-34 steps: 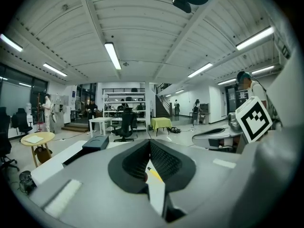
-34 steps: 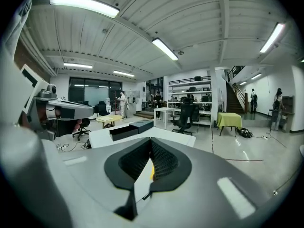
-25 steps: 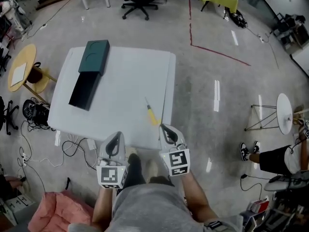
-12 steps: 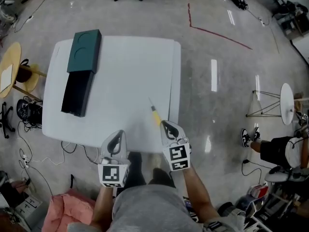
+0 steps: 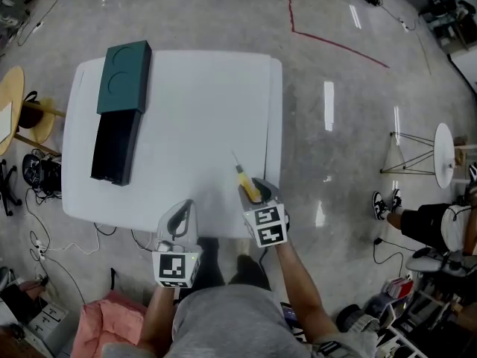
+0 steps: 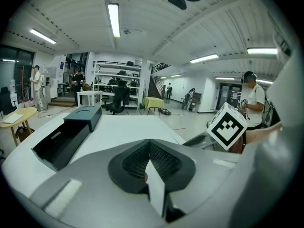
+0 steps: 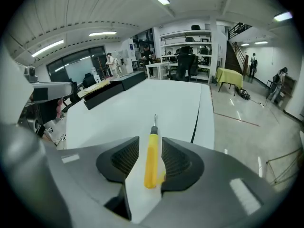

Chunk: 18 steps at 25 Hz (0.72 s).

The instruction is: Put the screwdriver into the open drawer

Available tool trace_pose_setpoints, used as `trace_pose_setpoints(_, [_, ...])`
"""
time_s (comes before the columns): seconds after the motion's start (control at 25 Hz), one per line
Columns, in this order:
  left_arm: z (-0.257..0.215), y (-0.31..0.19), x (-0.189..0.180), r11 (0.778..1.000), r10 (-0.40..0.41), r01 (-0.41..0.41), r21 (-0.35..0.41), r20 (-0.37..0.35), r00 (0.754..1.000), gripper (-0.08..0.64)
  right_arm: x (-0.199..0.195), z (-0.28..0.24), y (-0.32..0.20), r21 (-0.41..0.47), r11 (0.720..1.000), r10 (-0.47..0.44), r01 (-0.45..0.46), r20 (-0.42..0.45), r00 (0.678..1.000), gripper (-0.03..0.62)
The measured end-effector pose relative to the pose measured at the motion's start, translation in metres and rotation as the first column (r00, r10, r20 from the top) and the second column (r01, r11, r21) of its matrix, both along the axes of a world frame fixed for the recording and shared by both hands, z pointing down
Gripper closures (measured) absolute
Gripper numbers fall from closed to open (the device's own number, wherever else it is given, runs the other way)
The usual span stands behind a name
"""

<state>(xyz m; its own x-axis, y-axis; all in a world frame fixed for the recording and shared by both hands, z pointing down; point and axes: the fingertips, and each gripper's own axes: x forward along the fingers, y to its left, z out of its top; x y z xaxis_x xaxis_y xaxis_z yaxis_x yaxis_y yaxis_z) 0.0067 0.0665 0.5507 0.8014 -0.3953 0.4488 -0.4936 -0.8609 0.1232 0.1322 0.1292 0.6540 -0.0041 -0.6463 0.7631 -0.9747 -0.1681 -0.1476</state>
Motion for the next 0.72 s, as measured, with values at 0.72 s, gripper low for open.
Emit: trace_pose_setpoints(0.72, [0.01,-0.019,-0.012,0.999,-0.025,0.025,-0.024,0.008,1.0,0.549,0.01,0.035,-0.013,-0.137,0.991,0.001,-0.006,-0.039,0.999,0.506])
